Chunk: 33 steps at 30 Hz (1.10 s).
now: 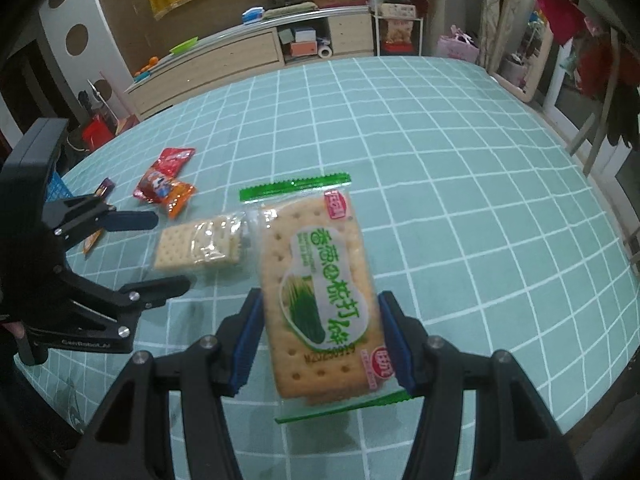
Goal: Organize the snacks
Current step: 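Grasp the plain clear cracker packet with the left gripper, then carry both cracker packets toward the blue basket with both grippers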
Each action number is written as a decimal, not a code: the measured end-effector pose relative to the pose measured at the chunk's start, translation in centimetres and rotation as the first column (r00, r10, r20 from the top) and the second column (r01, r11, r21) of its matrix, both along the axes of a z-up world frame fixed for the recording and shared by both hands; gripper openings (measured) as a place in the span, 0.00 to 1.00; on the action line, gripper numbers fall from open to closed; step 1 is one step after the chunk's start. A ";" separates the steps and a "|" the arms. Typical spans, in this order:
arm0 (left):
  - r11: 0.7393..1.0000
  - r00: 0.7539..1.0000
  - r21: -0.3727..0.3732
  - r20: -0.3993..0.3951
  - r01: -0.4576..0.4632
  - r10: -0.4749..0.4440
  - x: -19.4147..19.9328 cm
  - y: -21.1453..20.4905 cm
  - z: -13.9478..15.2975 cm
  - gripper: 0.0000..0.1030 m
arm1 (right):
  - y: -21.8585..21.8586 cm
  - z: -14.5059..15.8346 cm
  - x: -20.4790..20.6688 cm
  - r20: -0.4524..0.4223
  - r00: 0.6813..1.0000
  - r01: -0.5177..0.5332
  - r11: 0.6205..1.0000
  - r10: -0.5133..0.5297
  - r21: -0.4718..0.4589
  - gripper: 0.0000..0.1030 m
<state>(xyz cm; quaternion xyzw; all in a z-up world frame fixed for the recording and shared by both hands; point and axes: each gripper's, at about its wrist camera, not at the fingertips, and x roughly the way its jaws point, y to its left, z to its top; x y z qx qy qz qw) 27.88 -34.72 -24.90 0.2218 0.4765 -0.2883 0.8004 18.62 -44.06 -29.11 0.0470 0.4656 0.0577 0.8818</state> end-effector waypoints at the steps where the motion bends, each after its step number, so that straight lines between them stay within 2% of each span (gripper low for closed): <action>1: 1.000 1.000 0.000 -0.001 0.009 -0.009 0.2 -0.3 -0.1 0.72 | -0.2 0.0 0.0 -0.001 1.000 0.002 1.000 -0.002 0.004 0.59; 6: 0.999 0.999 0.011 0.000 0.033 -0.033 0.8 -1.6 -0.1 0.72 | -0.5 -0.3 0.0 -0.001 1.000 0.007 1.000 -0.007 0.022 0.59; 11: 0.998 0.997 0.011 -0.043 0.063 -0.062 0.3 -2.0 -0.6 0.60 | -0.4 -0.3 -0.4 -0.009 1.000 0.006 1.000 -0.006 0.028 0.59; 13: 0.999 0.997 0.001 -0.065 0.043 -0.042 0.2 -1.8 -0.5 0.52 | -0.4 -0.2 -0.4 -0.011 1.000 0.005 1.000 -0.005 0.028 0.59; 15: 1.000 0.997 -0.010 -0.077 0.020 -0.021 0.2 -1.4 -0.2 0.48 | -0.3 0.0 -0.5 -0.012 1.000 0.009 1.000 -0.009 0.028 0.59; 21: 0.998 0.996 -0.037 -0.074 -0.057 0.054 -1.0 0.3 0.6 0.45 | 0.6 1.1 -1.4 -0.017 1.000 0.014 1.000 -0.014 0.012 0.59; 26: 0.995 0.996 -0.050 -0.037 -0.083 0.082 -3.2 1.7 2.7 0.45 | 2.2 2.8 -2.4 -0.009 1.000 0.009 1.000 -0.009 -0.004 0.59; 33: 0.987 0.989 -0.088 0.042 -0.136 0.140 -6.3 4.9 7.2 0.45 | 5.8 6.2 -4.0 0.034 0.999 -0.023 0.999 0.024 -0.034 0.59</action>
